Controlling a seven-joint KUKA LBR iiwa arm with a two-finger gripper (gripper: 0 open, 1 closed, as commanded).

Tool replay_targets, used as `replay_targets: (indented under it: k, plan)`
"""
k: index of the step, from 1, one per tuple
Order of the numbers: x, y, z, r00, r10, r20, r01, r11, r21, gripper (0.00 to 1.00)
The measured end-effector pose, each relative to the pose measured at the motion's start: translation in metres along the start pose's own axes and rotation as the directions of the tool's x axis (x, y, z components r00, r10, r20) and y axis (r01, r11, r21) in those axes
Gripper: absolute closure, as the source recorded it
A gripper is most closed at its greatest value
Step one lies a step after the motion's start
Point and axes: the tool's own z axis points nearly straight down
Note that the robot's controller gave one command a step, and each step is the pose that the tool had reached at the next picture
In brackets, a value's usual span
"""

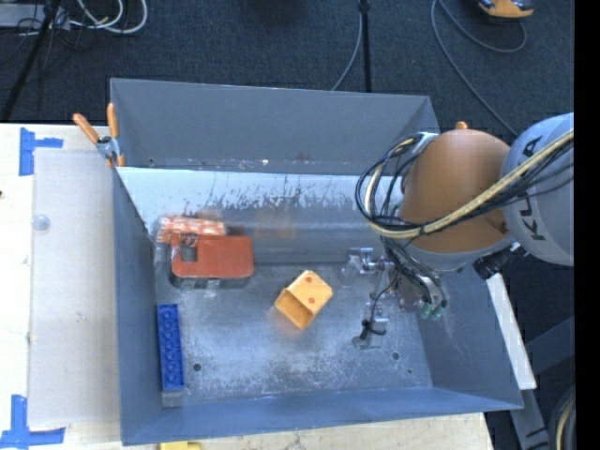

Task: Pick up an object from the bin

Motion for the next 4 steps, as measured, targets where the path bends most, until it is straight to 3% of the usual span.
replay_targets:
  k: [1,2,3,4]
  plan:
    - [-0.002,0.0,-0.004,1.0,0.0,0.009,0.0,1.0,0.0,0.0]
    - [-0.038,0.044,0.03,1.0,-0.014,0.011,0.014,1.0,0.001,0.0]
    - [-0.04,0.058,0.059,0.998,-0.055,0.005,0.055,0.998,-0.005,0.0]
    - [-0.055,0.047,0.075,0.976,-0.219,0.008,0.219,0.976,0.004,0.0]
